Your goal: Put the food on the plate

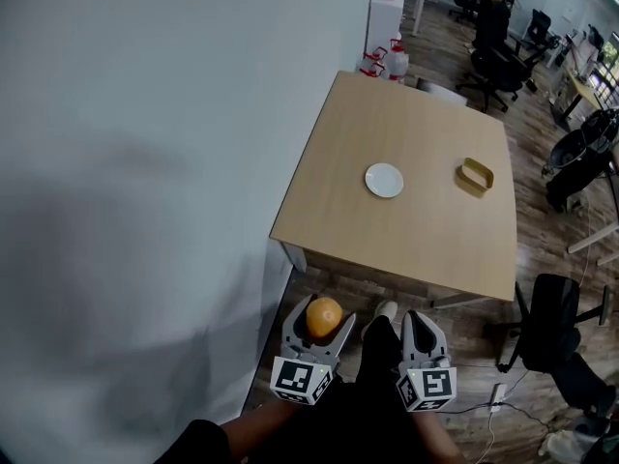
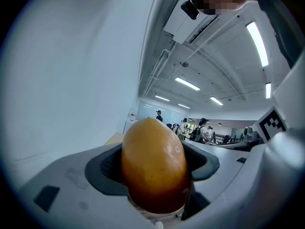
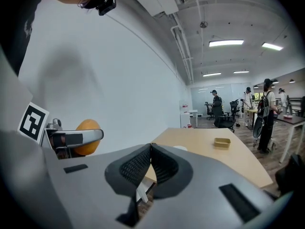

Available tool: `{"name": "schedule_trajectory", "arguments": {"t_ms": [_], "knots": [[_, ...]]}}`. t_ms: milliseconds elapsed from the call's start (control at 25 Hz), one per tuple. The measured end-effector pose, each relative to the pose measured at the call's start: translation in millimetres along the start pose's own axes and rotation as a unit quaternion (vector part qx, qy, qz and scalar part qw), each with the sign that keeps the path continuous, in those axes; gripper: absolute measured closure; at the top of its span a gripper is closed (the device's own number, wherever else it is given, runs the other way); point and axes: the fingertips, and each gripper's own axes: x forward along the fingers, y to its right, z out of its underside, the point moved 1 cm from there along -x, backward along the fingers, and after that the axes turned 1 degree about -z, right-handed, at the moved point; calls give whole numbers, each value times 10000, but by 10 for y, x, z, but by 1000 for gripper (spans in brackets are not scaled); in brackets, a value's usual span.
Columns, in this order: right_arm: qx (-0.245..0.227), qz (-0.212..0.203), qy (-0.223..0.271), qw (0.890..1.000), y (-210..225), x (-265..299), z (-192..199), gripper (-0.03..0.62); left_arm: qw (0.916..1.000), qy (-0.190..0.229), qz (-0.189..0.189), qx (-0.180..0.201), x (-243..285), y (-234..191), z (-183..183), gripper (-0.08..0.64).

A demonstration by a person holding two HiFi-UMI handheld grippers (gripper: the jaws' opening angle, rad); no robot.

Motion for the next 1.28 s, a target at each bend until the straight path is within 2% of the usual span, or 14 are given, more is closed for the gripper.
{"name": "schedule_trajectory", "arguments": {"t_ms": [80,240,440,720,1000,1120,1280], "knots": [[96,-80,3,9999,4,123,-24,532,9999,-46,-45,144,60,-57,-22,242],[102,-280,145,9994,36,452,-156,532,9984,-191,152,510,332,-97,-14,242],[142,-354,205,9991,320,965,-250,532,9984,-200,144,510,827,-236,-54,242],[297,-286,168,9990,963,1635,-583,532,9982,-395,185,412,1698,-389,-121,242],[426,-363,-27,9984,1548,2253,-588,532,9965,-669,58,501,2544,-529,76,242],[333,-353,-74,9988,1742,2495,-607,532,9949,-813,6,603,2858,-596,163,242],[460,-487,-152,9976,1889,2767,-610,532,9923,-1125,-24,523,3255,-673,390,242]]}}
